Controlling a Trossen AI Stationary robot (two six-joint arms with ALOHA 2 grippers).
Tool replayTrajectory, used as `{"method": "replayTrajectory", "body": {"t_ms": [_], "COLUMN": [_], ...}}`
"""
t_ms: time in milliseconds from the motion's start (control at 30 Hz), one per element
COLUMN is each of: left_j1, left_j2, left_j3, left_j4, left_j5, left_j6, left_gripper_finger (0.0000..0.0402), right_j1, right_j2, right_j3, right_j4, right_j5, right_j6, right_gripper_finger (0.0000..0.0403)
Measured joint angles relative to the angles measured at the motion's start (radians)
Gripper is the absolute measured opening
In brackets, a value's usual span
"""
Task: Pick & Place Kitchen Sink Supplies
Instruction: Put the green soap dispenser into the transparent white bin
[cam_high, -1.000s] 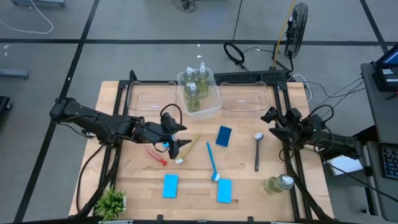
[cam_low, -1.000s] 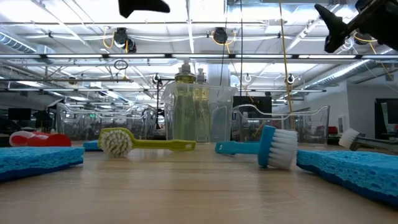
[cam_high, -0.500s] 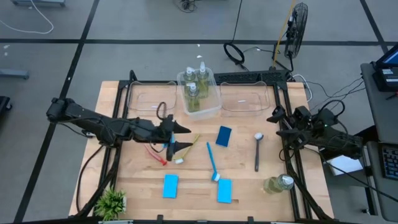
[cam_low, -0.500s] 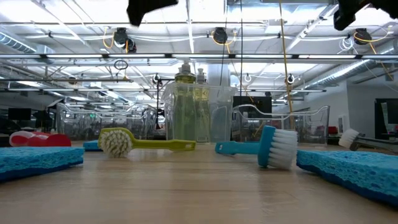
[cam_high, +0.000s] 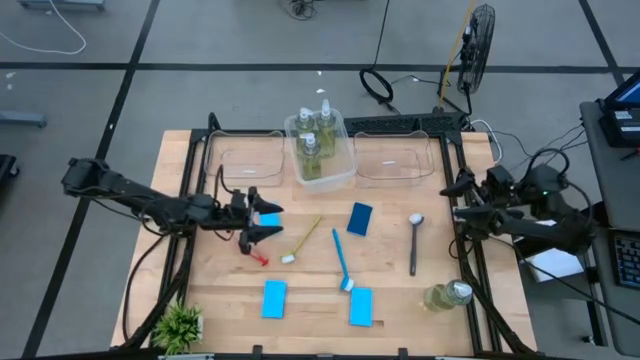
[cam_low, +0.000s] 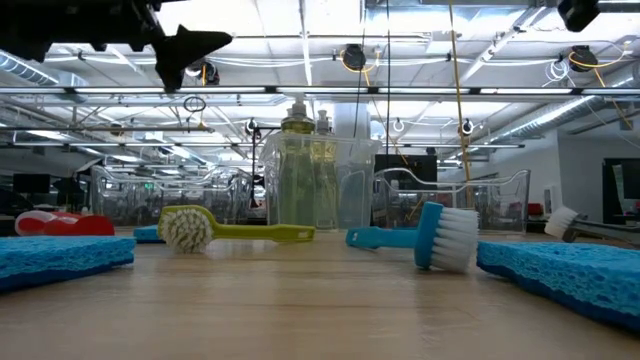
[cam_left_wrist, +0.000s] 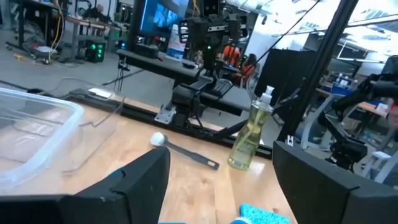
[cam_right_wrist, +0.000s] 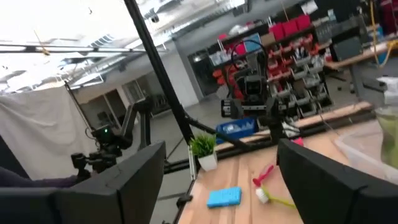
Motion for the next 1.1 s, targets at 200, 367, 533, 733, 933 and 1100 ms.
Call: {"method": "replayTrajectory", "body": {"t_ms": [200, 367, 533, 733, 933, 1100], "left_j1": [0.0, 0.0, 0.0, 0.0, 0.0, 0.0], "left_j2": [-0.025, -0.025, -0.025, -0.024, -0.024, -0.024], "left_j3": [-0.018, -0.018, -0.018, -0.018, -0.018, -0.018], "left_j4": [-0.008, -0.047, -0.075, -0.085, -0.086, -0.103], "left_j5": [-0.016, -0.016, -0.016, -0.015, -0.015, -0.015], "left_j6": [0.0, -0.036, -0.091, -0.131, -0.132, -0.137], "left_gripper_finger": [0.0275, 0.0285, 0.0294, 0.0296, 0.0296, 0.0297], "right_j1": [0.0, 0.0, 0.0, 0.0, -0.012, -0.03], "right_j2": [0.061, 0.118, 0.178, 0.236, 0.271, 0.278], "right_j3": [0.109, 0.239, 0.371, 0.482, 0.51, 0.51], "right_j4": [-0.173, -0.4, -0.582, -0.775, -0.955, -1.15], "right_j5": [-0.003, -0.003, -0.003, -0.016, -0.102, -0.132], "right_j6": [-0.018, -0.063, -0.094, -0.127, -0.118, -0.126], "right_gripper_finger": [0.0295, 0.0295, 0.0295, 0.0295, 0.0295, 0.0295]}}
